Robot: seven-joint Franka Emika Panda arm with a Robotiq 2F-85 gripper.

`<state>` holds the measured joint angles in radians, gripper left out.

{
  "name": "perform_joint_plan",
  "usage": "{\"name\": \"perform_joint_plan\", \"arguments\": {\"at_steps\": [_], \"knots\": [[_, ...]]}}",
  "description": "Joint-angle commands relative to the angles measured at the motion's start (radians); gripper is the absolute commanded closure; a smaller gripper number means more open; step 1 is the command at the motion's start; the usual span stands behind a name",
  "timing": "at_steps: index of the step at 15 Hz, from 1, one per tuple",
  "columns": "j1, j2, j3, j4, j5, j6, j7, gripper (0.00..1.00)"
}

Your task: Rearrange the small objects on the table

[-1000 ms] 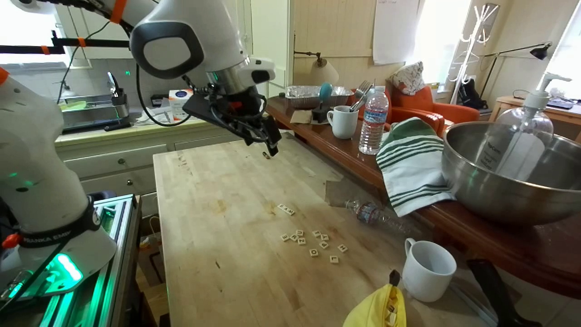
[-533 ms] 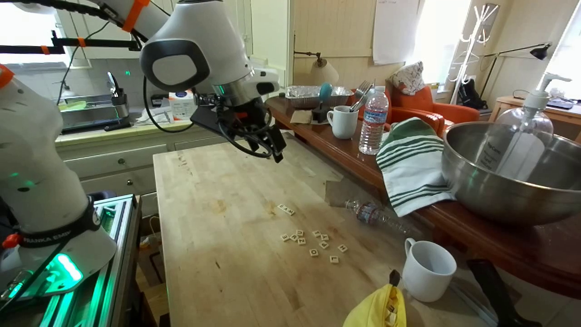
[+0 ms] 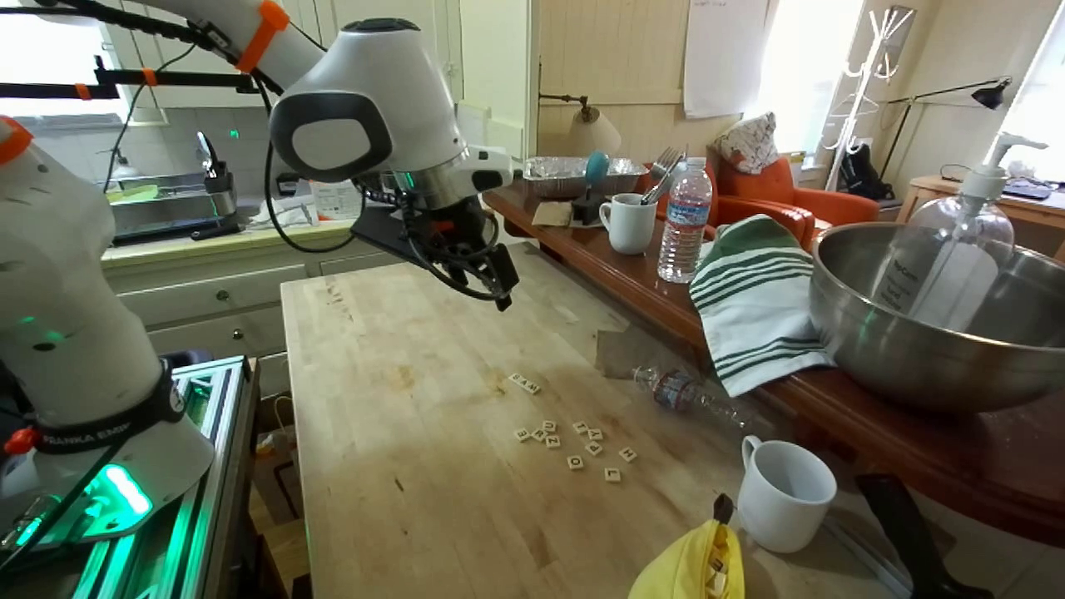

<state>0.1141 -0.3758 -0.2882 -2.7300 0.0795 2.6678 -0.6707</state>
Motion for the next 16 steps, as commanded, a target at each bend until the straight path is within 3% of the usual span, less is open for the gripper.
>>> {"name": "perform_joint_plan", "arguments": {"at_steps": [1,5,6,9,10,16], "knots": [[0.046,0.13,0.016,0.008,0.047,0.087,-0.041,0.0],[0.123,0.231,0.021,0.02,0.196,0.188,-0.115,0.0],[0.169,0.253,-0.009,0.027,0.235,0.202,-0.141,0.0],[0.196,0.324,-0.007,0.062,0.309,0.223,-0.184,0.0],[0.195,0.348,-0.003,0.076,0.317,0.227,-0.186,0.2],[0.167,0.463,0.003,0.145,0.339,0.219,-0.19,0.65]]}}
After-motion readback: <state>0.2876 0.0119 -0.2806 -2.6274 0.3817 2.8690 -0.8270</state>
